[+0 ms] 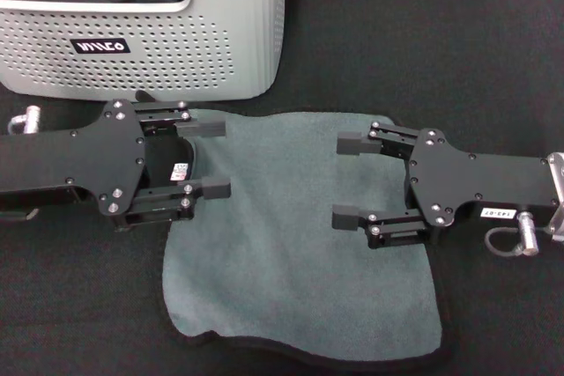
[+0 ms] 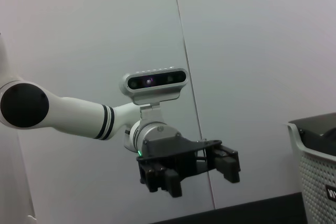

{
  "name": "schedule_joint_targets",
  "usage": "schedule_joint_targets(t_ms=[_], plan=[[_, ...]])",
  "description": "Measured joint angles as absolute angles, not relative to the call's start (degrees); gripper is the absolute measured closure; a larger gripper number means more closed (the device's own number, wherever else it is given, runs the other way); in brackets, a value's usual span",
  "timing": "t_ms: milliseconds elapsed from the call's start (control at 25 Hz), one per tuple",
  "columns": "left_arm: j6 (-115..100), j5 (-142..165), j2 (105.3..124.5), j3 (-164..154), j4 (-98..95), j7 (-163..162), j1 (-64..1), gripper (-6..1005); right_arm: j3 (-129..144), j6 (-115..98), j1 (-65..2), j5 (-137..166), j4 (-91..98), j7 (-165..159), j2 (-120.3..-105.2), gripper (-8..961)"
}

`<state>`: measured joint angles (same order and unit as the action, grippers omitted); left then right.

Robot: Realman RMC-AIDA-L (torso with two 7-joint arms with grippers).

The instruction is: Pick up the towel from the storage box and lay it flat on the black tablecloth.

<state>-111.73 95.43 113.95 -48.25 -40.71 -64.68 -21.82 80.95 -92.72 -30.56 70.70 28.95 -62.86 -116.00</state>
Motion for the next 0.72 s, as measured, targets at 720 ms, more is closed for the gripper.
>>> schedule_joint_targets(t_ms=[720], plan=[[-110.96,95.75,114.16,-48.07,-39.9,-64.43,-21.98,392,80.94,-92.24,-30.74,70.47,28.21,-62.47,-116.07,76]])
